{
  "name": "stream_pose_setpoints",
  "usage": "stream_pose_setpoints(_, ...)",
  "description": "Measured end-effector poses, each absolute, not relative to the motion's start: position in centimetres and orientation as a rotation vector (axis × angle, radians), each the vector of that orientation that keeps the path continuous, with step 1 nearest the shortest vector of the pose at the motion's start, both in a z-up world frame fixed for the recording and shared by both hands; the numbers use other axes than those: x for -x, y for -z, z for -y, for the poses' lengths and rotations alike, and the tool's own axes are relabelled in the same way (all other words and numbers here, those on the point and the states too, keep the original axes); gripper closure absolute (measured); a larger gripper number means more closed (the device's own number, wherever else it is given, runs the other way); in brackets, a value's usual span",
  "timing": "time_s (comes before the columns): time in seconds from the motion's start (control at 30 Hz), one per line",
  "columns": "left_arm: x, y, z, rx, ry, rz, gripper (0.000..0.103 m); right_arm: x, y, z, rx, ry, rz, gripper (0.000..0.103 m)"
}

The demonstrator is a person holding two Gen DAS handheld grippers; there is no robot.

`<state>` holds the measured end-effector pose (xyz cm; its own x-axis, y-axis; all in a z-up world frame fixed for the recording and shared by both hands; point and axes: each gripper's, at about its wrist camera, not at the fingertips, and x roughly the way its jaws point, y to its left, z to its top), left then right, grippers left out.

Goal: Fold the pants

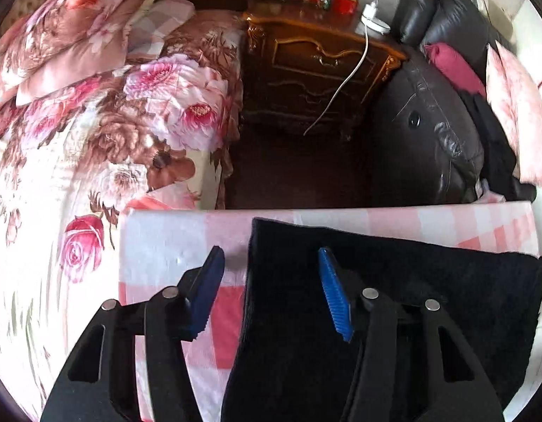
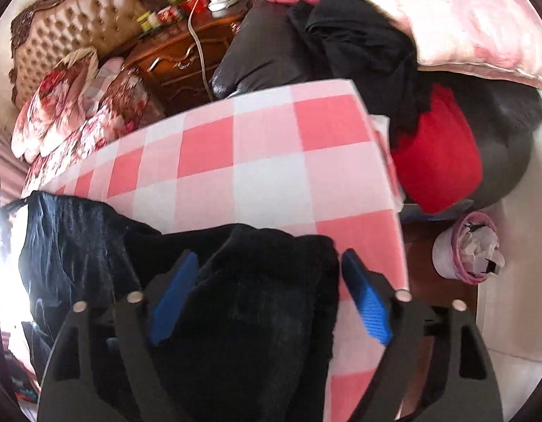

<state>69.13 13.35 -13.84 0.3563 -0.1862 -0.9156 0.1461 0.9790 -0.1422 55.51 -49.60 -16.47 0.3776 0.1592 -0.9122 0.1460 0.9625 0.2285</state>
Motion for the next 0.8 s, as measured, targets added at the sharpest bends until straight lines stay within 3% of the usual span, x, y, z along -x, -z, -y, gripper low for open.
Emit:
stream_pose_setpoints(0.03,-69.4,13.9,-13.2,0.028,0.226,-1.186,0.063,-55.7,16.8,49.3,-0.262,-0.006,-1.197,0.029)
stream_pose_setpoints(0.1,-69.7,13.8,-13.5,0.059,0.258,-1.195,0.090,-56.1,17.1,48.9,-0.216,-0.019,-1.201,0.048)
stream_pose_setpoints(0.2,-69.4,13.4,-13.7,0.035,0.289,-1.183,0.092,-56.2,17.1,48.5,-0.213,-0.060,-1.201,0.060)
stream_pose_setpoints(0.37,-69.4,10.8,-18.6,0.247,0.284,-1.091,0.092,-55.7,16.3,48.3,-0.249,-0.130,-1.139,0.063)
stream_pose_setpoints(0.53,-69.3,11.8,-18.1,0.192,0.255,-1.132,0.092,-56.7,17.0,47.4,-0.228,-0.064,-1.132,0.058)
stream_pose_setpoints(0.63,-69.4,12.2,-17.6,0.174,0.244,-1.128,0.092,-57.0,16.7,47.1,-0.205,-0.037,-1.150,0.041)
stream_pose_setpoints(0.7,-69.5,12.6,-17.6,0.176,0.244,-1.137,0.091,-56.9,15.8,47.3,-0.209,-0.028,-1.123,0.015)
stream_pose_setpoints(0.77,-69.6,12.9,-17.8,0.184,0.243,-1.145,0.086,-57.0,15.2,47.7,-0.264,-0.058,-1.107,0.012)
stream_pose_setpoints(0.8,-69.7,13.0,-18.0,0.193,0.227,-1.147,0.069,-57.3,15.3,47.8,-0.283,-0.071,-1.119,0.012)
